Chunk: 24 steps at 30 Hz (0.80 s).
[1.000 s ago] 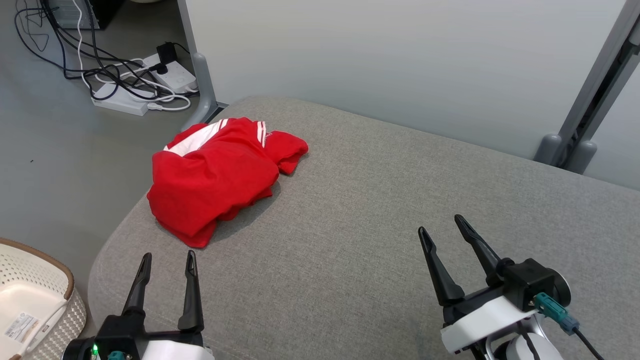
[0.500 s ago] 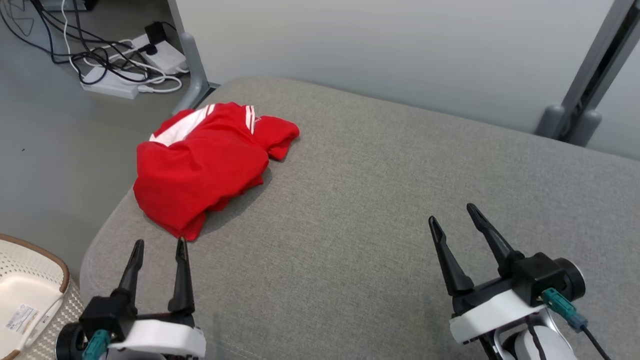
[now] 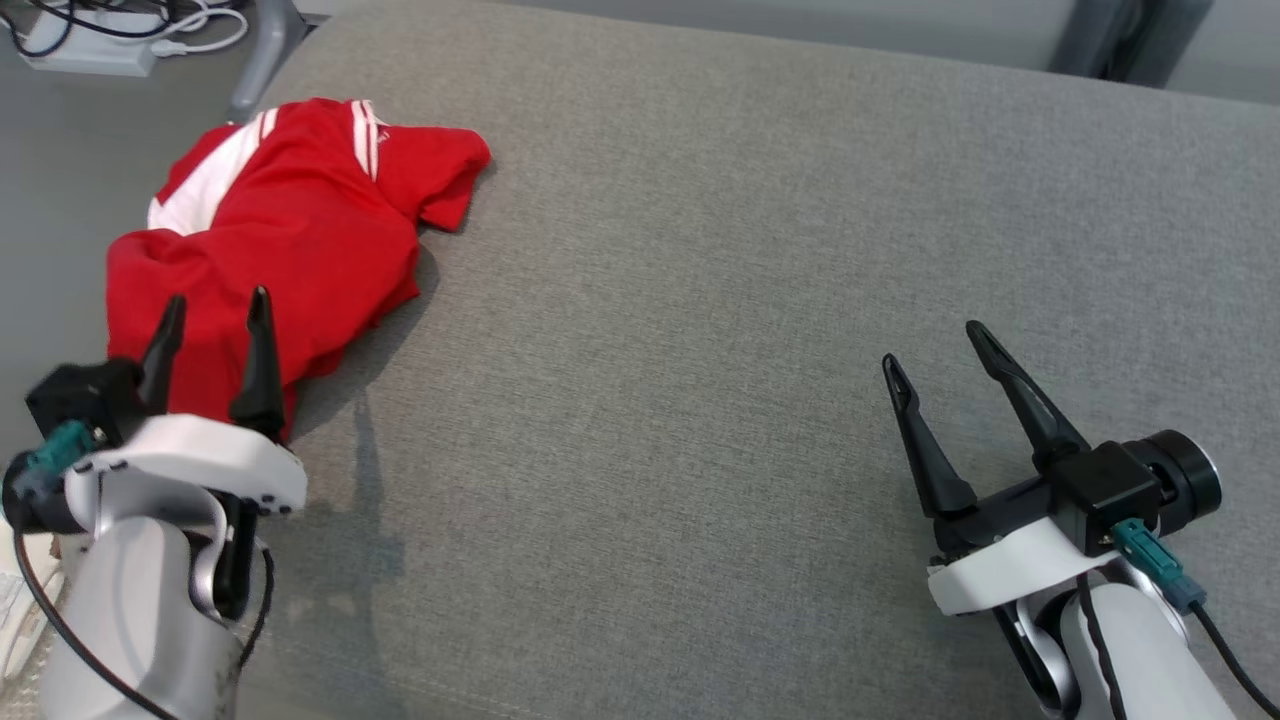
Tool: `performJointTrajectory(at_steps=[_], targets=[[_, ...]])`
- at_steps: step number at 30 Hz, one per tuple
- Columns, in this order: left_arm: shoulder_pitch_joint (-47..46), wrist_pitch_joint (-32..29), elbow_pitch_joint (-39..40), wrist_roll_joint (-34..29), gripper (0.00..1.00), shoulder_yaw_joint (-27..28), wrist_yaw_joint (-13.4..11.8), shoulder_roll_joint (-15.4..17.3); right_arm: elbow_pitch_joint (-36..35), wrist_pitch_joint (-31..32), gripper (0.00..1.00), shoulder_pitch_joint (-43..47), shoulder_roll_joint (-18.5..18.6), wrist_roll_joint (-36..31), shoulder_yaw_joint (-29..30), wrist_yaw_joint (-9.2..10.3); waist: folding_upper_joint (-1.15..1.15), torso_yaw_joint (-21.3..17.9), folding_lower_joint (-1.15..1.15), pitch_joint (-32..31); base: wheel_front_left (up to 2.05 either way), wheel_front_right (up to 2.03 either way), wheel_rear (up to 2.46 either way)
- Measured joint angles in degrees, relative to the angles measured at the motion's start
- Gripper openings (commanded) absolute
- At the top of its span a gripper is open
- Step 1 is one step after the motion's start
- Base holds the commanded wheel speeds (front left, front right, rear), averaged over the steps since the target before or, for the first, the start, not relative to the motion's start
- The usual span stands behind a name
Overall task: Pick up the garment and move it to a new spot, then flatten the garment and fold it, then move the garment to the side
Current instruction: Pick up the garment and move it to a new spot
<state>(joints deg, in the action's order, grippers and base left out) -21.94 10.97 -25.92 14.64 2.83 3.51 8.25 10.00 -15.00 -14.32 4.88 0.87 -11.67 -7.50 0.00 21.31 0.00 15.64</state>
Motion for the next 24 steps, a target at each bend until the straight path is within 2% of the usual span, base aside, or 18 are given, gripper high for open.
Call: performJointTrajectory(at_steps=[6, 12, 13, 14, 15, 16, 24], targets=[[-8.4, -7.2, -7.4, 1.2, 1.0, 1.1, -0.6, 3.5, -0.6, 0.0, 1.0, -0.7, 1.1, -0.4, 0.2, 0.0, 0.0, -2.9, 0.0, 3.8, 0.0, 0.0, 0.0], [-13.0, -12.1, -14.8, 1.3, 1.0, 1.3, -2.1, 5.4, -1.2, 0.0, 1.0, -1.6, 1.3, -0.5, 0.3, 0.0, 0.0, -5.1, 0.0, 6.1, 0.0, 0.0, 0.0], [-13.5, -12.4, -15.7, 1.1, 0.92, 1.2, -2.4, 5.7, -1.2, 0.0, 1.0, -1.6, 1.3, -0.5, 0.4, 0.0, 0.0, -5.4, 0.0, 6.3, 0.0, 0.0, 0.0], [-13.9, -12.7, -16.4, 1.1, 0.47, 1.3, -2.6, 5.8, -1.2, 0.0, 1.0, -1.6, 1.3, -0.5, 0.4, 0.0, 0.0, -5.6, 0.0, 6.5, 0.0, 0.0, 0.0], [-14.3, -12.9, -17.3, 1.3, 0.2, 1.4, -2.7, 5.8, -1.2, 0.0, 1.0, -1.7, 1.2, -0.5, 0.4, 0.0, 0.0, -5.7, 0.0, 6.5, 0.0, 0.0, 0.0], [-14.5, -13.0, -17.9, 1.7, 0.0, 1.6, -2.8, 5.8, -1.2, 0.0, 1.0, -1.7, 1.2, -0.5, 0.5, 0.0, 0.0, -5.8, 0.0, 6.6, 0.0, 0.0, 0.0], [-15.1, -7.2, -18.8, 1.8, 0.0, 1.6, -3.1, 6.2, -0.6, 0.0, 1.0, -1.7, 0.6, -0.5, 0.6, 0.0, 0.0, -5.5, 0.0, 5.4, 0.0, 0.0, 0.0]])
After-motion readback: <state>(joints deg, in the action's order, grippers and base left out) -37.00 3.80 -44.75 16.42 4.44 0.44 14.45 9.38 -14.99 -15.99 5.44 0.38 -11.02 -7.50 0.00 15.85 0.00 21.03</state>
